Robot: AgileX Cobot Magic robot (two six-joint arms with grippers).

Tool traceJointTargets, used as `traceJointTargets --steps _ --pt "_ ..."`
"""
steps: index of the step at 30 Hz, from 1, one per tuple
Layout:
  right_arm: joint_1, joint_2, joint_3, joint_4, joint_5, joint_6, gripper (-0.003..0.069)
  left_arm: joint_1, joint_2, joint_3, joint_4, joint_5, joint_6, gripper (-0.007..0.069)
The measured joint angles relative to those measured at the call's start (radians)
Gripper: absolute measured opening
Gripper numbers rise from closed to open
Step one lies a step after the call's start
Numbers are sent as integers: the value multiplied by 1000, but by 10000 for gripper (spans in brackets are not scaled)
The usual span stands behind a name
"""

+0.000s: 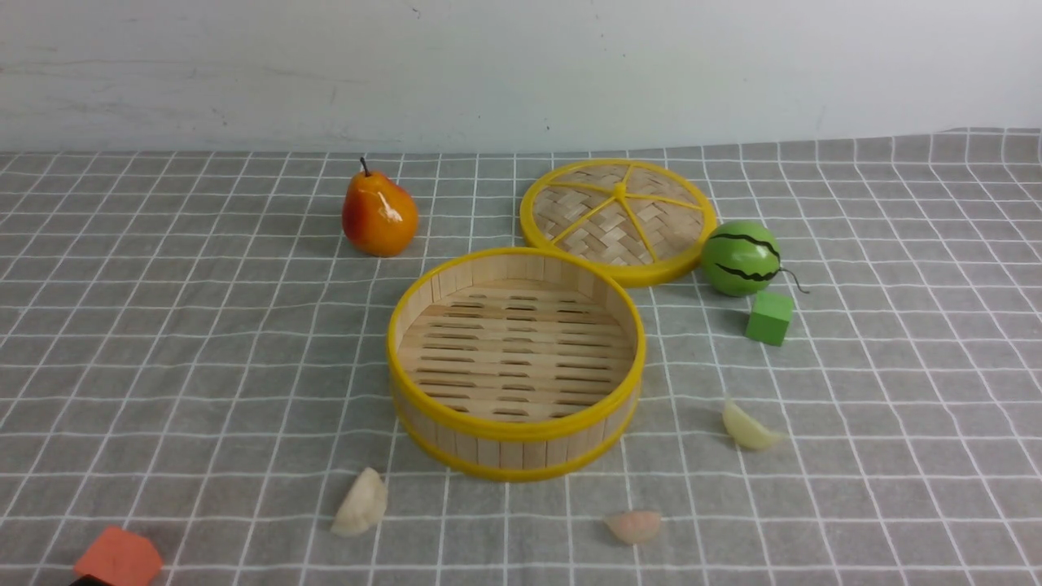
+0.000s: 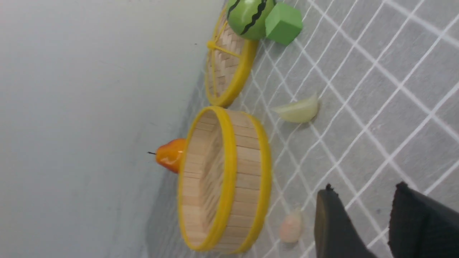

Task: Put the dumplings into the steamer on the table with the grey tablecloth.
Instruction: 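Reach for and grasp a dumpling on the table with the left gripper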

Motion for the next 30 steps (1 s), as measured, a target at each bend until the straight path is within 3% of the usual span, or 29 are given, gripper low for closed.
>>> traceJointTargets --steps 6,11,14,19,20,24,27,30 --pt "0 0 0 26 -3 -31 240 0 0 -2 -80 1 1 237" --pt "0 0 -41 26 68 -254 231 0 0 -126 -71 124 261 237" --pt "0 43 -149 18 131 -444 156 0 65 -289 42 256 403 190" --pt "0 312 -369 -92 209 -676 -10 0 348 -537 307 479 456 19" --pt "0 398 -436 -128 250 -730 -18 0 413 -605 377 532 476 -12" --pt "22 637 -616 -248 429 -825 -20 -3 634 -777 544 725 533 -14" --pt "107 774 -702 -287 533 -843 -20 -50 768 -861 623 800 542 -14" --pt "269 905 -757 -348 618 -851 -19 -179 905 -928 675 810 543 -14"
